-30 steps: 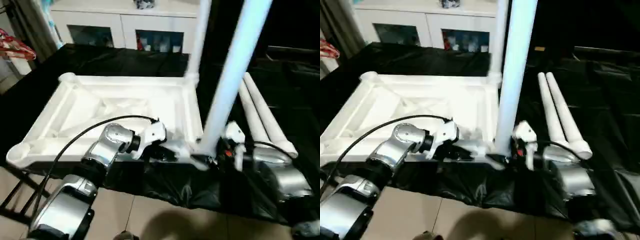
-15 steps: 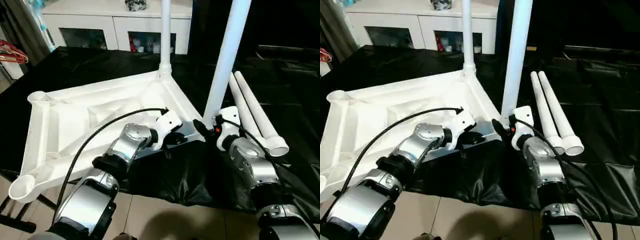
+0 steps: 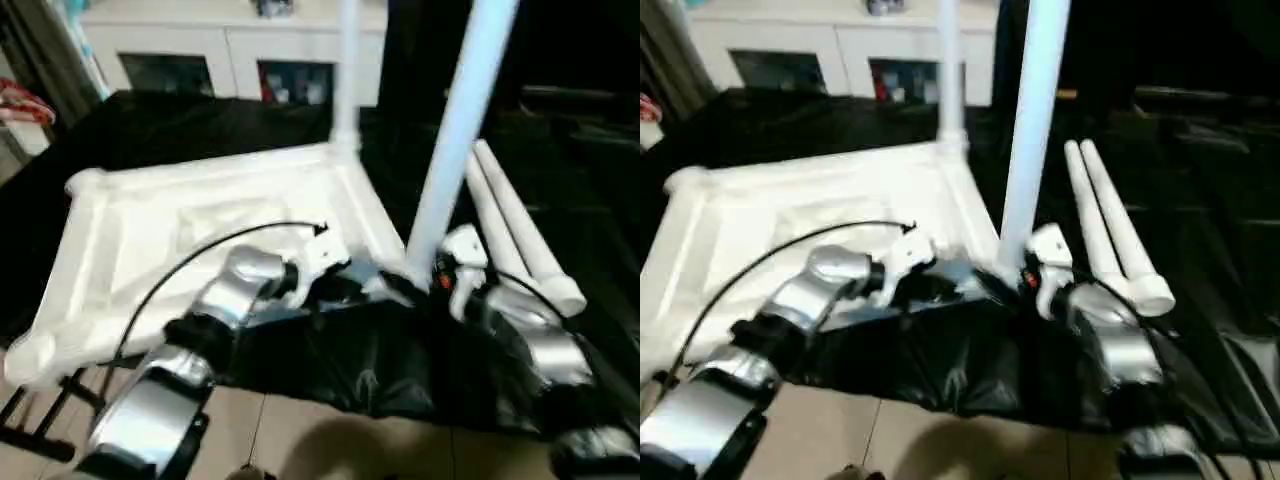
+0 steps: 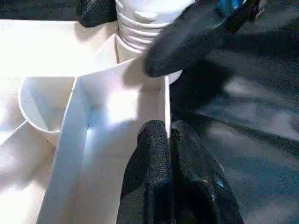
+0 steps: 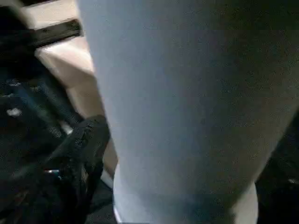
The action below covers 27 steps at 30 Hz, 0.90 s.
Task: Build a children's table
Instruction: Rotate leg to tighten
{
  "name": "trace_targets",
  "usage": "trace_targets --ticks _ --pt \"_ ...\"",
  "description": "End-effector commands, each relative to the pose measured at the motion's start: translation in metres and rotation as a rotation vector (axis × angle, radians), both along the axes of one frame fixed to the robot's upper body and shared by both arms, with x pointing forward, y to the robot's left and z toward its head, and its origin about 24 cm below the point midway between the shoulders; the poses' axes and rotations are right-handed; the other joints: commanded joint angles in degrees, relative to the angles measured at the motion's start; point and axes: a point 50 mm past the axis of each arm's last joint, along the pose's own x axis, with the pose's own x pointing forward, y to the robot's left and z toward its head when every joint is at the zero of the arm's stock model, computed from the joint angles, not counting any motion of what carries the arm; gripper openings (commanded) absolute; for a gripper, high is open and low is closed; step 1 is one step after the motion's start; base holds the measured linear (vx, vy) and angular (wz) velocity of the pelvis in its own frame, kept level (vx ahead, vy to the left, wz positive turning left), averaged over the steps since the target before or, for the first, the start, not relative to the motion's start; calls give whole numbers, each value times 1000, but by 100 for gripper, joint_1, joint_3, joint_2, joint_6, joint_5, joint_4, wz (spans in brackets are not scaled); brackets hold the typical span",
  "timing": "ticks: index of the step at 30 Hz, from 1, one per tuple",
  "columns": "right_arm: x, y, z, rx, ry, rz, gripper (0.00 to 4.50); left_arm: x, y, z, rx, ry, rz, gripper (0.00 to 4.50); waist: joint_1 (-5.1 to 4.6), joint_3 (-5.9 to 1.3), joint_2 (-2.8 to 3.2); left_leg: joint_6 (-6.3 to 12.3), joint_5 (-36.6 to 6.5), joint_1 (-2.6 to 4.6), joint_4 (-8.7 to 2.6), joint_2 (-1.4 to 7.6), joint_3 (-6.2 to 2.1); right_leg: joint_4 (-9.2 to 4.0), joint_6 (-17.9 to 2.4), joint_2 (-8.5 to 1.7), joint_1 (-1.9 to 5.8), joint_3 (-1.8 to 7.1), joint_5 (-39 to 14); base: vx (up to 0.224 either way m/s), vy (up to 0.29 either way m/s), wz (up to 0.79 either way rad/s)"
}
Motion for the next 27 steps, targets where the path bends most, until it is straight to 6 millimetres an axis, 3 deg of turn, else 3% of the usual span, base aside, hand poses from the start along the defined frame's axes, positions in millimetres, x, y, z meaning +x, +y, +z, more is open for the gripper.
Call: trace_targets --ticks 1,4,7,9,18,20,22,24,25,26,27 --pt "-11 9 5 31 25 175 388 -4 -3 6 -30 -10 -75 0 31 -394 -95 532 -1351 75 -383 98 29 -350 -1536 -182 335 104 -875 0 0 0" --pt "-17 4 7 27 46 226 355 -6 4 6 -18 3 -100 0 66 -385 -92 479 -1482 87 -396 102 33 -366 -1508 -198 317 108 -1111 0 0 0" --pt "-21 0 7 11 64 271 350 -7 10 6 -4 18 -121 0 73 -375 -91 373 -1599 97 -412 103 27 -394 -1424 -209 300 113 -1431 0 0 0" --pt "-23 0 7 3 74 290 313 -8 13 6 4 27 -127 0 78 -372 -92 351 -1571 88 -414 102 28 -393 -1382 -210 301 120 -1432 0 0 0" --pt "-26 6 4 9 97 305 279 -7 15 5 -1 19 -104 0 77 -384 -104 352 -1446 82 -398 93 27 -379 -1397 -210 303 114 -1319 0 0 0" --pt "-20 11 -1 6 91 222 277 -3 9 5 -17 4 -44 0 75 -382 -109 345 -1420 78 -399 90 26 -379 -1389 -215 298 115 -1339 0 0 0" --pt "-4 15 -8 -20 77 32 277 3 -2 4 -24 -21 45 0 39 -373 -116 275 -1474 81 -404 75 22 -393 -1357 -219 278 116 -1478 0 0 0" --pt "-2 16 -9 -24 76 -4 276 5 -4 4 -23 -26 63 0 -25 -350 -120 141 -1687 89 -431 46 9 -442 -1224 -215 272 100 -1966 0 0 0" --pt "6 18 -13 -24 78 -107 276 9 -10 4 -20 -42 117 0 -26 -358 -123 110 -1705 91 -434 45 -3 -449 -1157 -219 289 94 -2093 0 0 0" --pt "13 23 -15 -6 86 -203 275 14 -17 5 -20 -58 186 0 -72 -340 -110 36 -1798 115 -433 36 8 -482 -1093 -209 232 110 -2246 0 0 0" --pt "18 26 -16 7 95 -263 275 17 -22 5 -19 -68 231 0 -83 -344 -110 10 -1862 122 -437 35 -2 -488 -1065 -208 241 104 -2325 0 0 0"
